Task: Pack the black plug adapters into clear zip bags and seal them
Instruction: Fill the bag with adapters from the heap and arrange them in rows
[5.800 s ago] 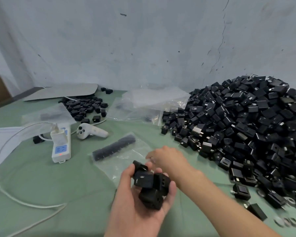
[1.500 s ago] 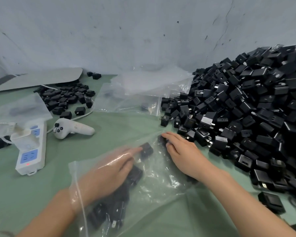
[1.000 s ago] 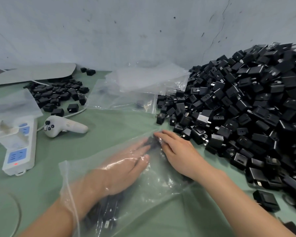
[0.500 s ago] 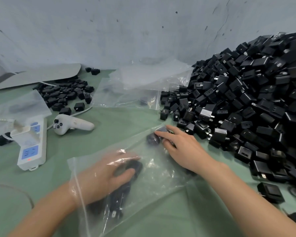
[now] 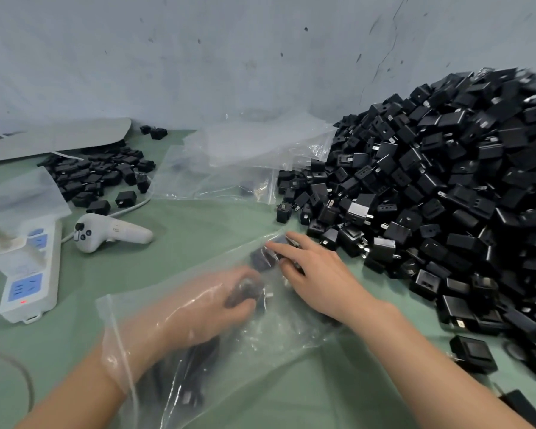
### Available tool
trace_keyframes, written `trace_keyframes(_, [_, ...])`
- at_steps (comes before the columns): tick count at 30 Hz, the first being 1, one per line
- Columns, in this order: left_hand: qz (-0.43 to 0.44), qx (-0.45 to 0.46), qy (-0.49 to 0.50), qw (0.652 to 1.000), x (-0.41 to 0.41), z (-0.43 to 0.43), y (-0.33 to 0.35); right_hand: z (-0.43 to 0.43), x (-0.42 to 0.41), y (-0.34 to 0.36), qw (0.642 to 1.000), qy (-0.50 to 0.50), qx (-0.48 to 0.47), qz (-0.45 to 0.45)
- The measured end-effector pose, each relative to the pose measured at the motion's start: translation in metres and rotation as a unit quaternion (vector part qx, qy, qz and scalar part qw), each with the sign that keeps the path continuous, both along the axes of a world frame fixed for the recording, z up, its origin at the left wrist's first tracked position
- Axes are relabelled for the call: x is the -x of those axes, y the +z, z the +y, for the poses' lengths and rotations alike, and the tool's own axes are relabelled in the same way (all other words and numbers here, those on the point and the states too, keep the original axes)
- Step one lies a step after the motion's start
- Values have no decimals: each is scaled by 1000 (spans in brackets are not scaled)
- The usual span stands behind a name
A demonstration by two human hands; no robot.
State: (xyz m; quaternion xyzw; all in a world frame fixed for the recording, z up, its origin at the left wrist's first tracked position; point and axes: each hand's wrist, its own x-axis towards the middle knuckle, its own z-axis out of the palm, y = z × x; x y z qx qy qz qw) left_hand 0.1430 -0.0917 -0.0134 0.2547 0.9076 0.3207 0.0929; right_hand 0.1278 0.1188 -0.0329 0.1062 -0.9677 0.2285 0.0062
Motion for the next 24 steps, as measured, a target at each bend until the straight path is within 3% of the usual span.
trace_keyframes(3, [51, 27, 39, 998, 6, 9, -5, 0, 0, -1, 1000, 5, -3, 2])
trace_keyframes(10, [41, -87, 37, 995, 0, 30, 3, 0, 1, -2, 1000, 4, 7, 5])
trace_keyframes(21, [146, -19, -31, 989, 2, 12, -4, 2, 1, -5, 1000, 3, 6, 1])
trace_keyframes(24, [154, 35, -37, 987, 0, 14, -2, 2, 1, -4, 1000, 4, 8, 2])
